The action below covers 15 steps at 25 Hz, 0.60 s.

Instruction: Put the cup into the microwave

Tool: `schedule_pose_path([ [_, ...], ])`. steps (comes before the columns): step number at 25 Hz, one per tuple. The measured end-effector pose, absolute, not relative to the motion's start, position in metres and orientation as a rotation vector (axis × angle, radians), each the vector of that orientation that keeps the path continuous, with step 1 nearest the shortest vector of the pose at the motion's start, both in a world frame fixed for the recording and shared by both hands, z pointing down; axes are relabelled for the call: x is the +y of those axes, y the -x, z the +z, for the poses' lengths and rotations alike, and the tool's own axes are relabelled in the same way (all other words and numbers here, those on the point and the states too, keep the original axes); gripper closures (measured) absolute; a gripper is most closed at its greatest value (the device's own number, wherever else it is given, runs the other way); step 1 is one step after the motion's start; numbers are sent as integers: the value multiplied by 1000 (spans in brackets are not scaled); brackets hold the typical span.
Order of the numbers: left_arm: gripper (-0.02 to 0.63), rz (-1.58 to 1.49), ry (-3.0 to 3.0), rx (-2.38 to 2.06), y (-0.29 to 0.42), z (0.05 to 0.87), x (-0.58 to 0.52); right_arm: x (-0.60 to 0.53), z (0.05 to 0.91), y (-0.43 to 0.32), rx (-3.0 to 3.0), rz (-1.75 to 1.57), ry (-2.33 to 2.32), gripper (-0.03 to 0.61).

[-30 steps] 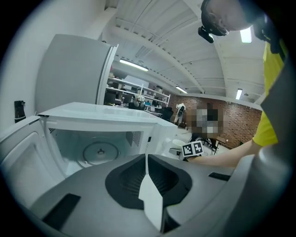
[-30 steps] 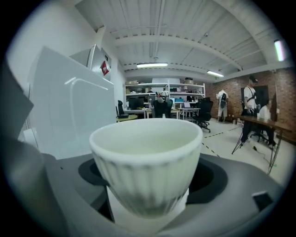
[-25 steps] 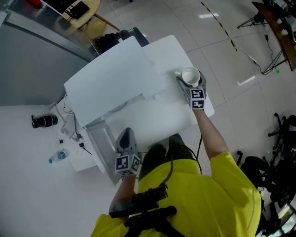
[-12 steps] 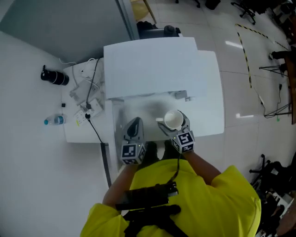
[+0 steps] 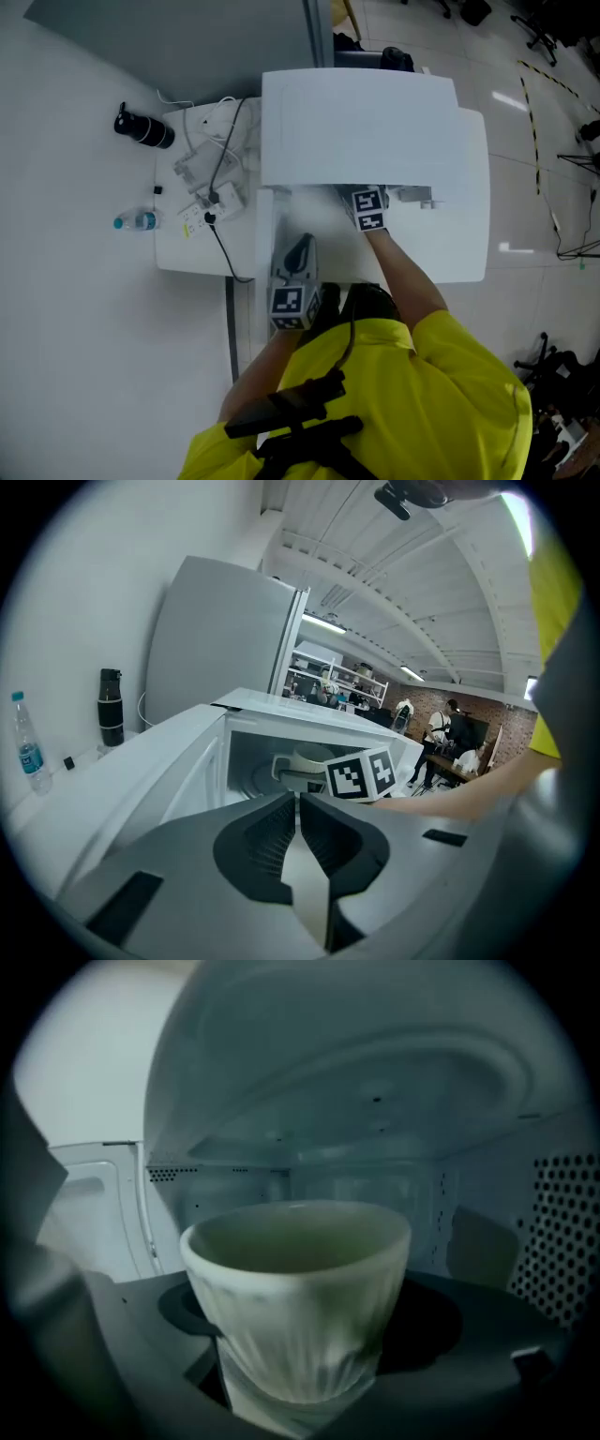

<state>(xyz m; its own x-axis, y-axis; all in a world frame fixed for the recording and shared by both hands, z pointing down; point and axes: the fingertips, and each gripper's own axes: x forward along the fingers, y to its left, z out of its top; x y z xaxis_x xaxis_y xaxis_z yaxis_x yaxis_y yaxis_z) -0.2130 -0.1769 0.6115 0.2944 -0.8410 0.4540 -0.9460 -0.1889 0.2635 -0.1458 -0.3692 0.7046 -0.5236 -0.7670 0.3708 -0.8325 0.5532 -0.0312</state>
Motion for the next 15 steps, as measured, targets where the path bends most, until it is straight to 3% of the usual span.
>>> schedule_pose_path([
  [15, 598, 289, -2104, -1511, 200, 610, -185, -395, 726, 140, -2434, 288, -1345, 91],
])
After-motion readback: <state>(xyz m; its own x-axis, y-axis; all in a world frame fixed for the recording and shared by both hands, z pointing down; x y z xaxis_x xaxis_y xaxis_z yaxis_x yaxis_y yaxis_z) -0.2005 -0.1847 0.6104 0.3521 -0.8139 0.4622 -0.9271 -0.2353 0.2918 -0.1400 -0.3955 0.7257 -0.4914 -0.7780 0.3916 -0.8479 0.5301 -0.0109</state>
